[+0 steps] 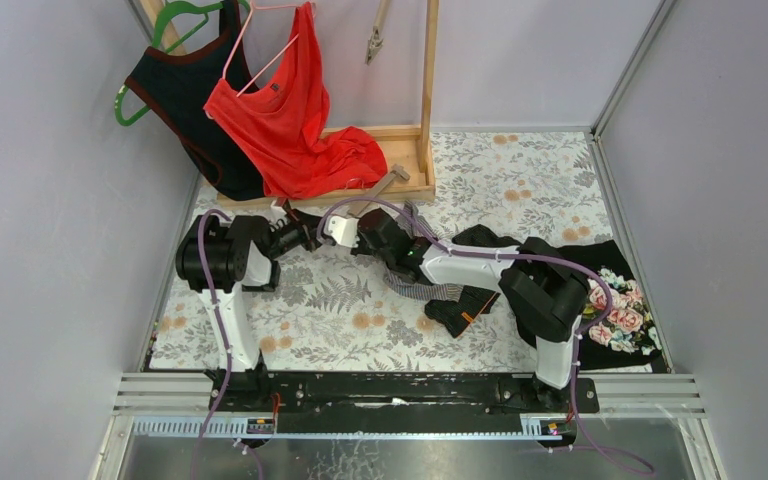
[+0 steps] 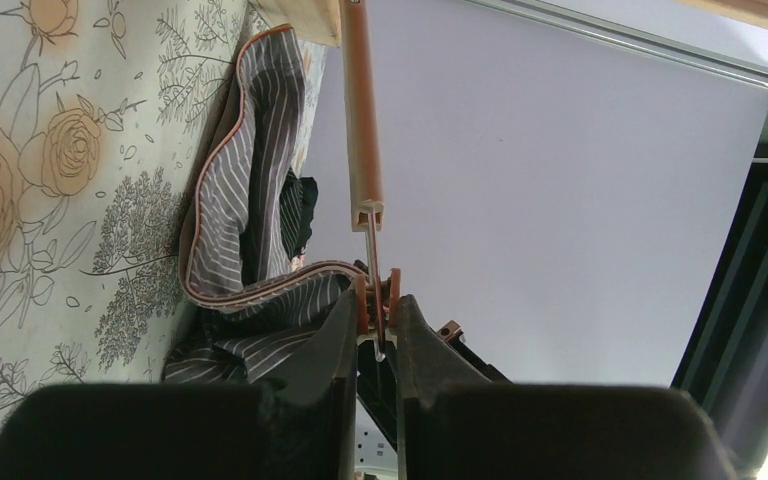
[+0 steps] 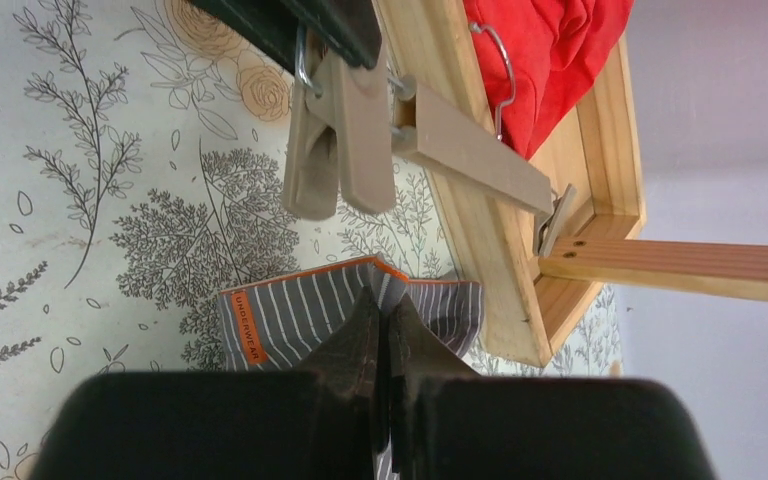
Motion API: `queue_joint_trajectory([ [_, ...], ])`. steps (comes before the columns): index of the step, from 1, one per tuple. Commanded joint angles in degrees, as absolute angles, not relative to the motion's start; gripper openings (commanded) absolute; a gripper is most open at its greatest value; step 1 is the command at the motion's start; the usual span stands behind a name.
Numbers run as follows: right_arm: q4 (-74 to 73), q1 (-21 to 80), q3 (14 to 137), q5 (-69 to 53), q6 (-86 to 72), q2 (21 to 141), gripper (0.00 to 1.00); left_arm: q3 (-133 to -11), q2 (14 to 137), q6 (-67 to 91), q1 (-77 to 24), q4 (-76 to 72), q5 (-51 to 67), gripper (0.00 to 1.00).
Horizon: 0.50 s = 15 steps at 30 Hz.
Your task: Clip the underwear to the hanger
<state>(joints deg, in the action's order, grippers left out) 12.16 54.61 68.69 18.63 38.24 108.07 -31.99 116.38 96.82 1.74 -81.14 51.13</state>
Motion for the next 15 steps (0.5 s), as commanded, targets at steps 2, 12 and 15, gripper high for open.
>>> queue_joint_trajectory([
  [2,14.6,55.9,72.5,19.6,40.7,109.4,0.0,-32.2,115.5,95.8,1.0,-82.2,50.6,0.0],
  [12,14.3,57.4,73.5,19.5,42.1,110.7,0.0,-32.8,116.4,96.4,0.9,-82.7,50.7,0.0],
  [15,14.6,57.7,73.5,19.7,42.9,110.9,0.0,-33.2,116.6,96.4,0.9,-82.5,51.0,0.0],
])
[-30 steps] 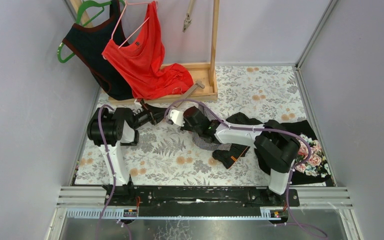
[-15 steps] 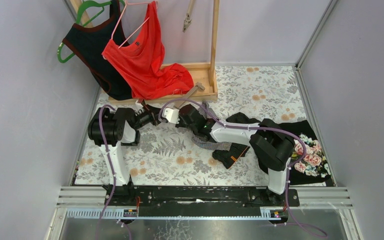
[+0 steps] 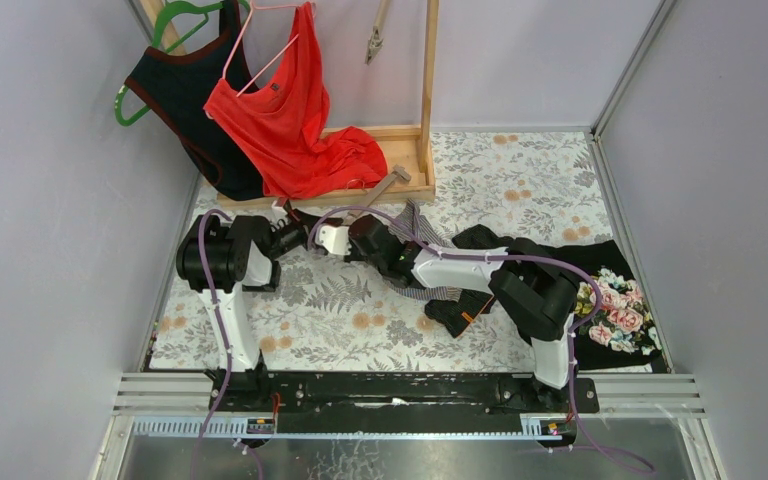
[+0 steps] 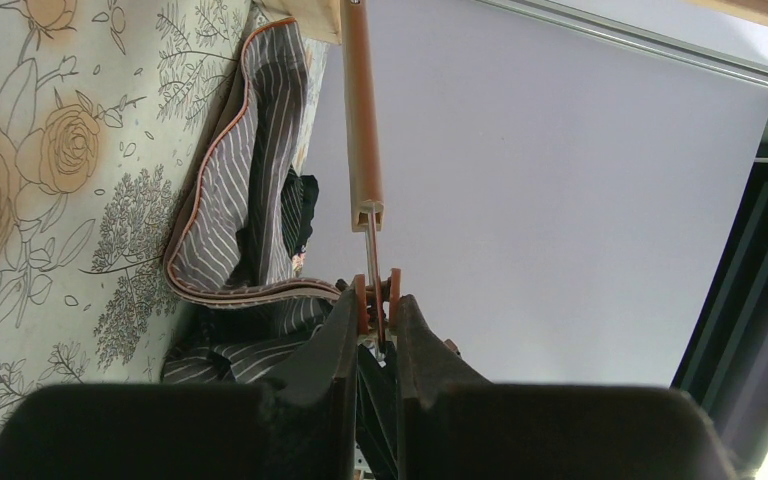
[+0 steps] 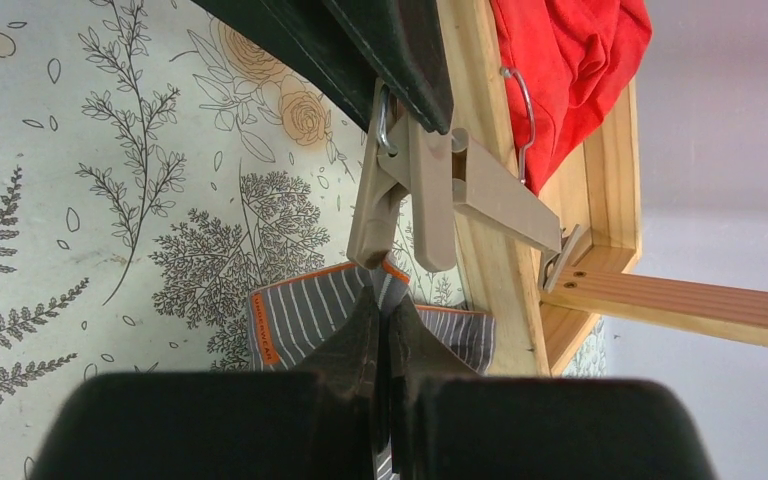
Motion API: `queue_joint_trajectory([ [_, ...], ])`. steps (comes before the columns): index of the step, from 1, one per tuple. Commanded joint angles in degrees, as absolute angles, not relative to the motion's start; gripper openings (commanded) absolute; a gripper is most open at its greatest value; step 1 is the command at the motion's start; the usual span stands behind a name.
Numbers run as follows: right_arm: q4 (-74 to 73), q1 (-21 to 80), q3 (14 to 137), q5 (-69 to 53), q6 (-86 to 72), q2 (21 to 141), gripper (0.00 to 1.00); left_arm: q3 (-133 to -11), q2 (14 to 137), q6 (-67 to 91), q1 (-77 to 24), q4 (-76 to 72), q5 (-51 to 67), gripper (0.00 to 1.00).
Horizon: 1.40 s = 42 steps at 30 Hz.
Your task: Clip the underwear to the hanger
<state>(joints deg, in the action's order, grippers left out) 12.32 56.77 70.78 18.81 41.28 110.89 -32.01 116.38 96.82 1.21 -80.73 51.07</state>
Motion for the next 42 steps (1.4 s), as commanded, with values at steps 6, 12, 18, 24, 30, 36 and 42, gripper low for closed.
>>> queue_joint_trajectory([
  [6,15.0,58.2,73.7,20.0,44.0,111.2,0.0,-33.6,117.0,96.2,0.6,-82.4,51.4,0.0],
  [12,15.4,58.7,74.3,20.7,45.5,111.7,0.0,-34.3,117.6,95.9,-0.1,-81.7,51.9,0.0],
  [18,15.7,59.1,74.6,21.4,46.7,111.8,0.0,-35.1,117.8,94.9,-0.7,-80.3,52.3,0.0],
  [24,16.1,59.7,74.6,21.9,47.6,111.3,0.0,-35.7,118.4,93.7,-1.0,-78.9,52.7,0.0],
  [30,16.1,60.0,75.2,22.2,48.2,111.2,0.0,-36.1,119.4,93.3,-1.3,-78.8,53.0,0.0],
  [36,15.8,60.4,75.8,22.3,48.6,111.6,0.0,-36.6,119.8,92.0,-1.7,-77.0,52.8,0.0],
  [42,15.8,61.1,75.8,22.5,49.0,111.7,0.0,-37.0,120.7,91.7,-1.9,-76.4,52.7,0.0],
])
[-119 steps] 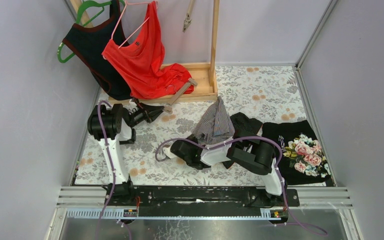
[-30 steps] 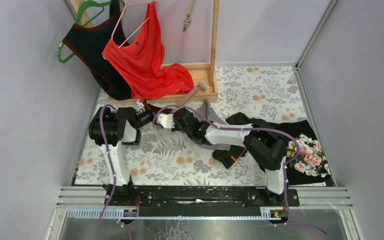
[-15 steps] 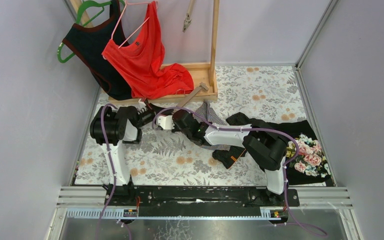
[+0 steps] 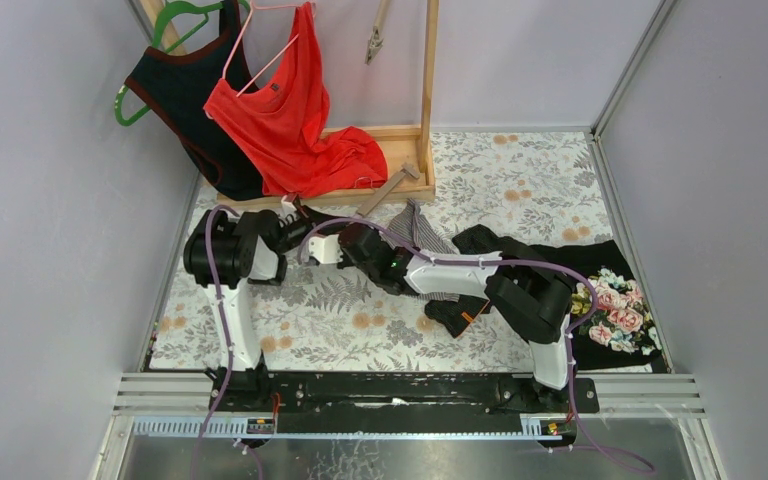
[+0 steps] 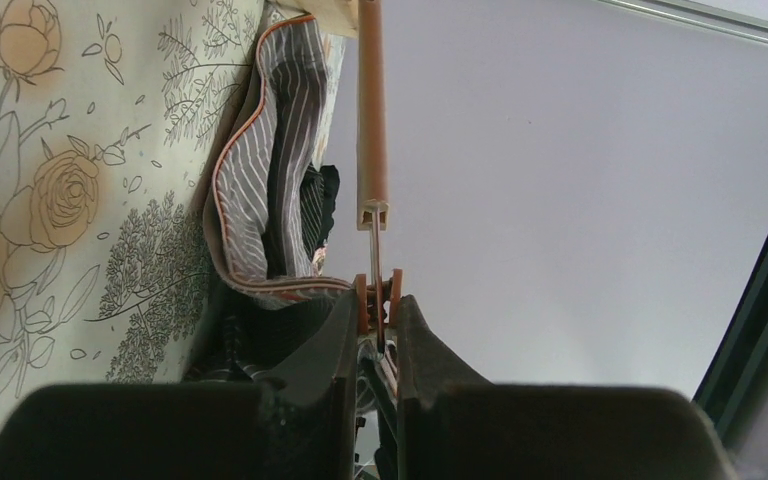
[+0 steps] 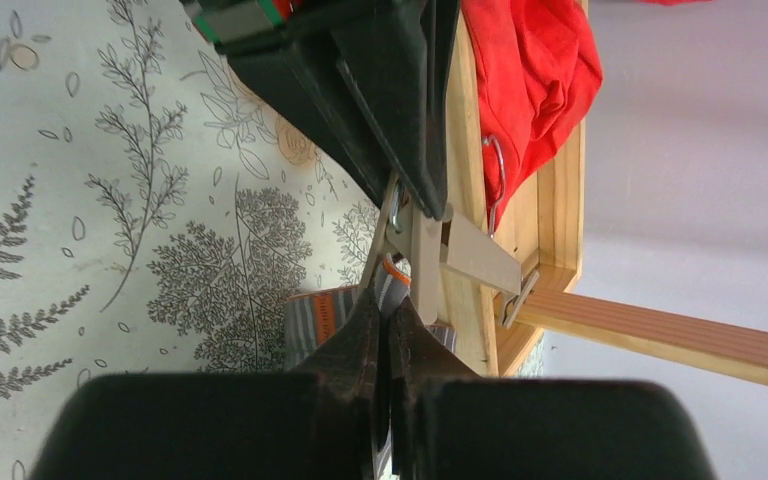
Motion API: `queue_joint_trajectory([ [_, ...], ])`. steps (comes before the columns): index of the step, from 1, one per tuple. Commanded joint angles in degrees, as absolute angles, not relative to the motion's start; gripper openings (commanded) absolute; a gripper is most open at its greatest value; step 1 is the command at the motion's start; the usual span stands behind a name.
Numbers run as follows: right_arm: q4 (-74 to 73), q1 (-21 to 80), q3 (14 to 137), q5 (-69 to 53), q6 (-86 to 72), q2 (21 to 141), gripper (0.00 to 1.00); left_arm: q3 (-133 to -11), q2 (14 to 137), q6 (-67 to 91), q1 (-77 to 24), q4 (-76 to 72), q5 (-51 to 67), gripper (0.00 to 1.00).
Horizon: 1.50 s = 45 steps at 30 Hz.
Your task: Clip the underwear to the hanger
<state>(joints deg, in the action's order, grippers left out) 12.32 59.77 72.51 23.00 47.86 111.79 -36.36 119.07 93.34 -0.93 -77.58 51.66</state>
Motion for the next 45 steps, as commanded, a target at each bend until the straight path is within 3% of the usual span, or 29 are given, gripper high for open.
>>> queue_joint_trajectory([
  [1,15.7,61.1,75.9,22.4,48.9,111.8,0.0,-37.0,121.0,92.3,-2.0,-77.1,52.7,0.0],
  [45,13.2,59.5,74.2,24.9,47.3,110.2,0.0,-35.2,121.7,99.2,-0.6,-88.9,54.7,0.0],
])
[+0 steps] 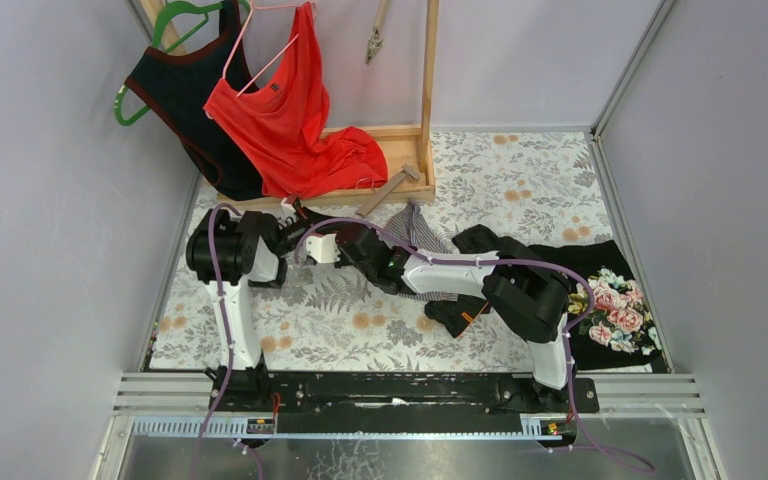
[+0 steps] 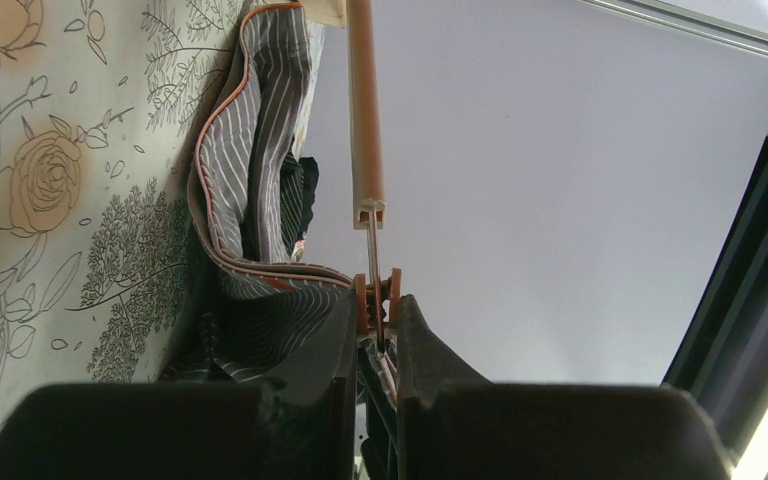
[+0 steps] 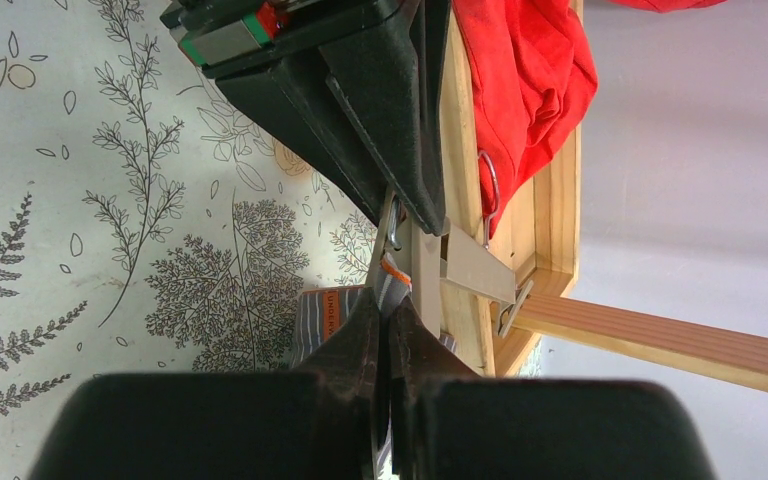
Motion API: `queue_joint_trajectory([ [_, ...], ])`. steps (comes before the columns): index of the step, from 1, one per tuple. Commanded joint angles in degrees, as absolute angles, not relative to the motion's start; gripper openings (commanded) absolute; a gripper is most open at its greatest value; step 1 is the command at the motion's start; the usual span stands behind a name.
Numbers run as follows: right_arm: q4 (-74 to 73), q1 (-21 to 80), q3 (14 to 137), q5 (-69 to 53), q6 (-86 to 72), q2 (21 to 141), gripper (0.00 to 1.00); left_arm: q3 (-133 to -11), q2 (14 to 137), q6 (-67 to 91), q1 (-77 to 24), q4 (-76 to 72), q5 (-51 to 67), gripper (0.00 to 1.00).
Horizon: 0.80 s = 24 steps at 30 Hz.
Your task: Clip the underwear to the hanger
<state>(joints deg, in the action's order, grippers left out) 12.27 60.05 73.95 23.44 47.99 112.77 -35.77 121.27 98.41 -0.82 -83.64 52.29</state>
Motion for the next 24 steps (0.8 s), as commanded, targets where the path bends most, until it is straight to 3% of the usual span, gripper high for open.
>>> queue_joint_trajectory([
  [1,13.1,59.5,74.3,24.9,47.2,110.3,0.0,-35.2,121.7,99.2,-0.6,-88.9,54.8,0.0],
  [24,10.2,59.5,77.5,23.5,43.7,111.7,0.05,-35.8,122.1,100.4,-0.7,-90.5,54.8,0.0],
])
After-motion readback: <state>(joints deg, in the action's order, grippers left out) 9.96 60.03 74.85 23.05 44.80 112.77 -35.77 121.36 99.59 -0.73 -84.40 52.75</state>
